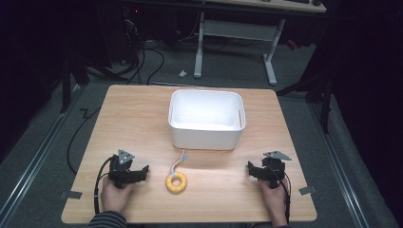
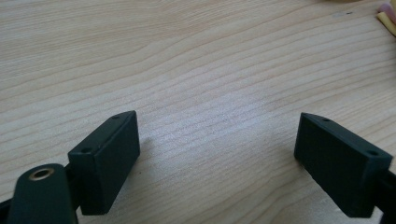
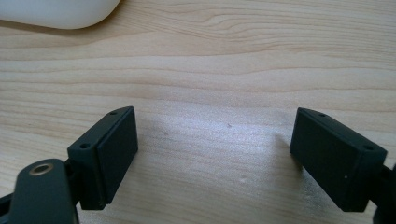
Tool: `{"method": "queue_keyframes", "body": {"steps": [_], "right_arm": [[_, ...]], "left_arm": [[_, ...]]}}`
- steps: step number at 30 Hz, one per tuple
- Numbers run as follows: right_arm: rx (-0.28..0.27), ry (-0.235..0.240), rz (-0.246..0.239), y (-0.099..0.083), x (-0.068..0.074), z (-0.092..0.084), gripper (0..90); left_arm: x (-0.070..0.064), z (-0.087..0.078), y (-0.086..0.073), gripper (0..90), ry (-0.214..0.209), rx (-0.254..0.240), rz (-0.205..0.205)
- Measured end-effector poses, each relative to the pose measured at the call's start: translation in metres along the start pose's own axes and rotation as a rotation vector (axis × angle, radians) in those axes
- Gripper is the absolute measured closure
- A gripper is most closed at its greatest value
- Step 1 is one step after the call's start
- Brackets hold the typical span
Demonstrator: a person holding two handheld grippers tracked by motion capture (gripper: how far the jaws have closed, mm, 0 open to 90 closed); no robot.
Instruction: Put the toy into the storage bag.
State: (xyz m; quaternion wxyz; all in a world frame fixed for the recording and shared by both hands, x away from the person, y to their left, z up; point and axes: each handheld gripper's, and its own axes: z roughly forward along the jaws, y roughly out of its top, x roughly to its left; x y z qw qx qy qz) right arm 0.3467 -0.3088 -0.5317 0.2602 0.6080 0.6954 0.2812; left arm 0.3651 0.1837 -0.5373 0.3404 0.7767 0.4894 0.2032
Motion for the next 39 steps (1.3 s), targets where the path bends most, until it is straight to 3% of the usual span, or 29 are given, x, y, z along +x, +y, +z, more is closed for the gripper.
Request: {"method": "queue_keyframes", "body": {"steps": [20,28,39], "right_arm": [[-0.002,0.008,-0.011,0.000,0.000,0.000,15.5],[-0.002,0.010,-0.011,0.000,0.000,0.000,15.6],[-0.003,0.015,-0.017,0.000,0.001,0.000,15.6]], "left_arm": [[-0.002,0.000,0.000,13.3,0.009,0.005,-0.004],[-0.003,-0.003,0.003,13.5,0.005,0.043,-0.001],[-0.003,-0.018,0.011,14.2,-0.079,0.046,-0.040]]}}
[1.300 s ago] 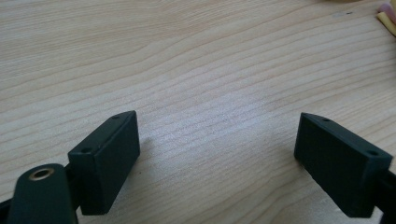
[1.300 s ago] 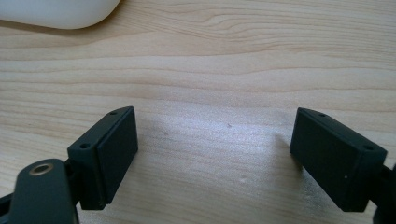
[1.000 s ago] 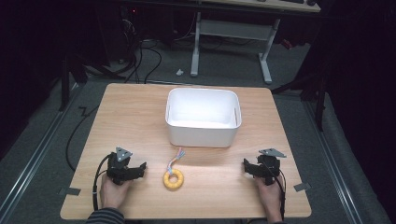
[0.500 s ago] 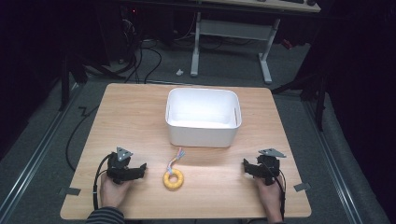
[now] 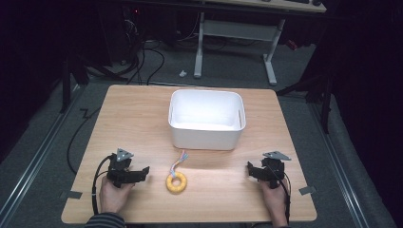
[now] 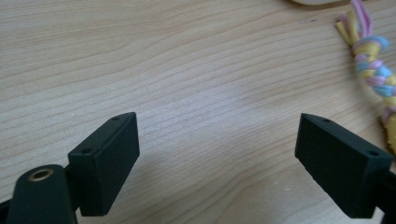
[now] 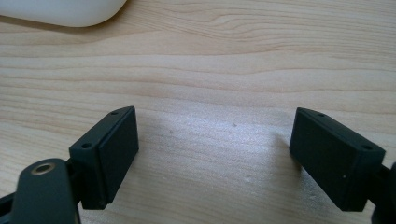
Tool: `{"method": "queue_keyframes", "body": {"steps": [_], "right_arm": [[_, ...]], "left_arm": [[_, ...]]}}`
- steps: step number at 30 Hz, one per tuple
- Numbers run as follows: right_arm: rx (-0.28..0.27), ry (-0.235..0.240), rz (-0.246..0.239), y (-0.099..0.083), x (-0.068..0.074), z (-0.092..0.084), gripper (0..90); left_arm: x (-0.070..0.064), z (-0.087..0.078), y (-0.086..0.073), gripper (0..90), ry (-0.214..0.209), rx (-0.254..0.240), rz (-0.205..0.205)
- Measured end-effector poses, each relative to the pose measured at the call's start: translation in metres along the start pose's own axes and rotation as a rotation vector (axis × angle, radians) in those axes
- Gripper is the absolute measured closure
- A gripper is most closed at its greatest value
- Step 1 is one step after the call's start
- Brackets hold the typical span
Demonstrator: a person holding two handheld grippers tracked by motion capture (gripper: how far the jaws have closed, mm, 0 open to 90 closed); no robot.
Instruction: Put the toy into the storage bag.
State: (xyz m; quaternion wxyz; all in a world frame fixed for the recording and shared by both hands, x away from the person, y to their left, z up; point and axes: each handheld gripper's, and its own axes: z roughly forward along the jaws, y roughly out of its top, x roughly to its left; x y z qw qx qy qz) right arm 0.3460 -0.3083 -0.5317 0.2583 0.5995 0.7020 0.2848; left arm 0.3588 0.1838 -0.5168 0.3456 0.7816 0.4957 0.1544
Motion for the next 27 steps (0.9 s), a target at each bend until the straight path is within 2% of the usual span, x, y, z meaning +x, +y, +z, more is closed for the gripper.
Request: {"method": "queue_keyframes", "body": {"steps": [3,4,12,14,17,23,27], "right_arm": [[0.001,0.001,-0.001,0.000,0.000,0.000,15.7],[0.001,0.001,0.001,0.000,0.000,0.000,15.7],[0.001,0.001,0.001,0.000,0.000,0.000,15.7],[0.001,0.001,0.002,0.000,0.000,0.000,15.7],[0.001,0.002,0.002,0.000,0.000,0.000,15.7],[0.001,0.002,0.004,0.000,0.000,0.000,15.7],[0.002,0.002,0.001,0.000,0.000,0.000,15.7]], "left_arm": [[-0.001,-0.002,0.000,14.5,0.001,0.023,0.008],[-0.002,-0.004,0.001,14.7,0.000,0.057,0.015],[-0.013,-0.014,0.000,15.5,-0.013,0.051,0.031],[-0.017,-0.016,0.003,15.5,-0.024,0.061,0.047],[-0.023,-0.020,0.006,16.6,-0.034,0.084,0.046],[-0.031,-0.027,0.011,17.3,-0.067,0.065,0.035],[-0.040,-0.031,0.016,17.5,-0.076,0.074,0.059]]}}
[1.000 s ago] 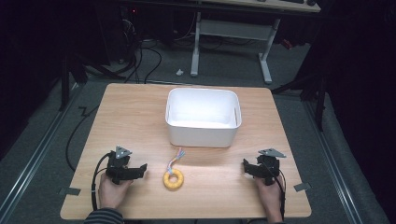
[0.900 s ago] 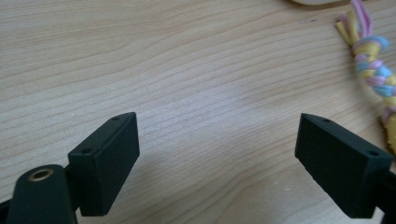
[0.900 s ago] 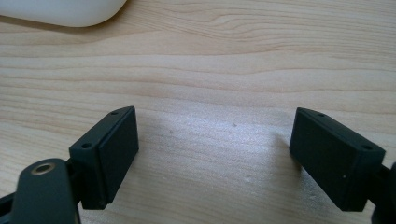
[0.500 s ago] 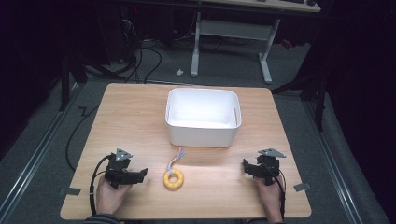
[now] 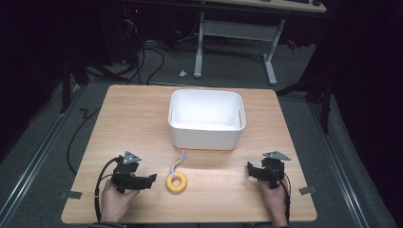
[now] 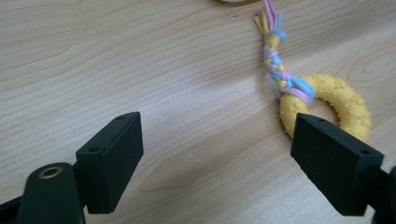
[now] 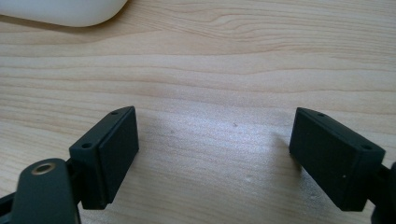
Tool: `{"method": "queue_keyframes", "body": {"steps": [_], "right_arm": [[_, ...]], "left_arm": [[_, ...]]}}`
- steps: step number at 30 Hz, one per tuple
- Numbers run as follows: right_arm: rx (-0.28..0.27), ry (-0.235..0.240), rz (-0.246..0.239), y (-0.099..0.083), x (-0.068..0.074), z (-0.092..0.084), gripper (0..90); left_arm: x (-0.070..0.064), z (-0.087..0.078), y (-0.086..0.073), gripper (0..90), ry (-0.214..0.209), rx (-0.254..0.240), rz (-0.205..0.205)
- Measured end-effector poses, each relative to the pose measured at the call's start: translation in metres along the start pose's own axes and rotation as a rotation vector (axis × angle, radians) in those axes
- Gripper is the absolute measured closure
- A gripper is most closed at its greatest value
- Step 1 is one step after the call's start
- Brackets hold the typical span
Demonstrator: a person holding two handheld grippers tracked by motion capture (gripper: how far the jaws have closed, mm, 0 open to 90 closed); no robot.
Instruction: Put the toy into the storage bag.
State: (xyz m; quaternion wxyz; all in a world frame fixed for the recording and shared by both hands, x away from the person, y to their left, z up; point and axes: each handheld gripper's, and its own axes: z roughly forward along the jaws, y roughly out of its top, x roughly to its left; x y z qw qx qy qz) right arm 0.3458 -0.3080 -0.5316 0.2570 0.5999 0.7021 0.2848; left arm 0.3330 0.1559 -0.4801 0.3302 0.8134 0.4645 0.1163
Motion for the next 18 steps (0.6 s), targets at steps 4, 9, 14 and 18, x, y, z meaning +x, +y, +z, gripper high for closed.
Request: {"method": "queue_keyframes", "body": {"steps": [4,9,14,18], "right_arm": [[0.000,0.000,-0.002,0.000,0.000,0.000,15.7],[0.000,0.000,-0.002,0.000,0.000,0.000,15.7],[-0.001,0.000,-0.002,0.000,0.000,0.000,15.7],[-0.001,0.000,-0.002,0.000,0.000,0.000,15.7]], "left_arm": [[-0.010,0.000,0.005,17.6,-0.007,0.000,0.022],[-0.023,0.006,0.010,17.6,-0.012,0.027,0.059],[-0.032,0.015,0.013,20.0,-0.010,0.036,0.078],[-0.040,0.023,0.016,22.2,-0.012,0.057,0.103]]}}
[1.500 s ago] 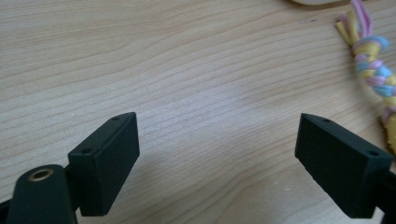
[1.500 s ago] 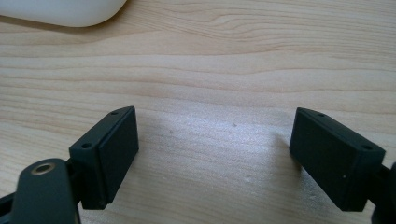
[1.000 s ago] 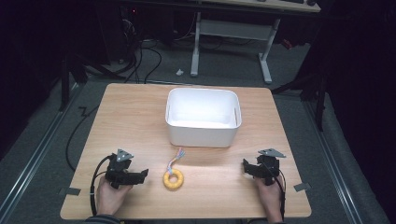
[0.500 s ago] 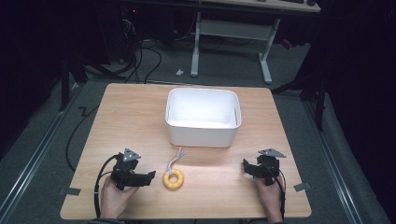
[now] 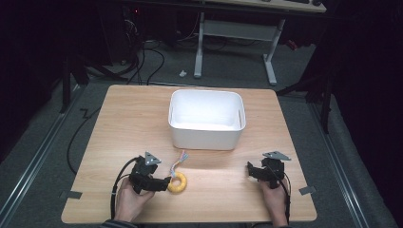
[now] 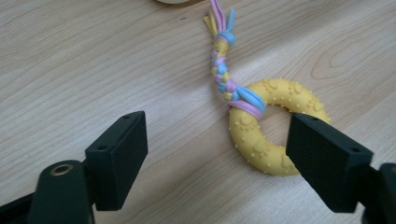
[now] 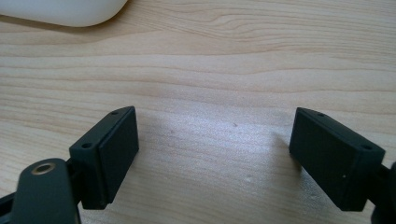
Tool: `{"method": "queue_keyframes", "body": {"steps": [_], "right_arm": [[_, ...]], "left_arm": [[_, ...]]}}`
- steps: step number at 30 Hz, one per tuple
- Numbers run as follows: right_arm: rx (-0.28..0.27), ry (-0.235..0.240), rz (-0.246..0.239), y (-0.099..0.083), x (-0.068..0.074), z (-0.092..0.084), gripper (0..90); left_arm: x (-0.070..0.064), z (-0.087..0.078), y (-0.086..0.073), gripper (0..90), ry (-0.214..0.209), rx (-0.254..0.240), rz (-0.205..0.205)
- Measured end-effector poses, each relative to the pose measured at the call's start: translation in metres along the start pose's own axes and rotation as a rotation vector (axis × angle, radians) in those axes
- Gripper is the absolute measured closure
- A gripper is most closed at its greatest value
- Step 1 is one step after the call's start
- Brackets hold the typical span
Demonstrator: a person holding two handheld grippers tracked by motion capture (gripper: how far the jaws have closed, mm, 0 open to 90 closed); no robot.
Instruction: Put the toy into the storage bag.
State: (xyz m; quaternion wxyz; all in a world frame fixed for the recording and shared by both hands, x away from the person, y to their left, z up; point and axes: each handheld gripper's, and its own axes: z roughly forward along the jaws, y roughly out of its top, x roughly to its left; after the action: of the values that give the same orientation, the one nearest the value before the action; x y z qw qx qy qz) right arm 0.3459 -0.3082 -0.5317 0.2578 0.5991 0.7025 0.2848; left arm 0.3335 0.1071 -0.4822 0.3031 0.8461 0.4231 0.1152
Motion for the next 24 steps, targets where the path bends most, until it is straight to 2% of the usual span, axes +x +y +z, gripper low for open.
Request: {"method": "queue_keyframes", "body": {"steps": [6,11,13,24], "right_arm": [[0.000,0.001,0.000,0.000,0.000,0.000,15.7],[0.000,0.000,-0.001,0.000,0.000,0.000,15.7],[0.000,0.001,0.000,0.000,0.000,0.000,15.7],[0.000,0.001,0.000,0.000,0.000,0.000,15.8]], "left_arm": [[-0.004,0.007,0.005,26.7,-0.015,0.032,0.016],[-0.011,0.014,0.009,32.2,-0.004,0.052,0.043],[-0.014,0.020,0.011,36.0,0.007,0.084,0.061],[-0.020,0.033,0.015,44.0,0.007,0.126,0.082]]}}
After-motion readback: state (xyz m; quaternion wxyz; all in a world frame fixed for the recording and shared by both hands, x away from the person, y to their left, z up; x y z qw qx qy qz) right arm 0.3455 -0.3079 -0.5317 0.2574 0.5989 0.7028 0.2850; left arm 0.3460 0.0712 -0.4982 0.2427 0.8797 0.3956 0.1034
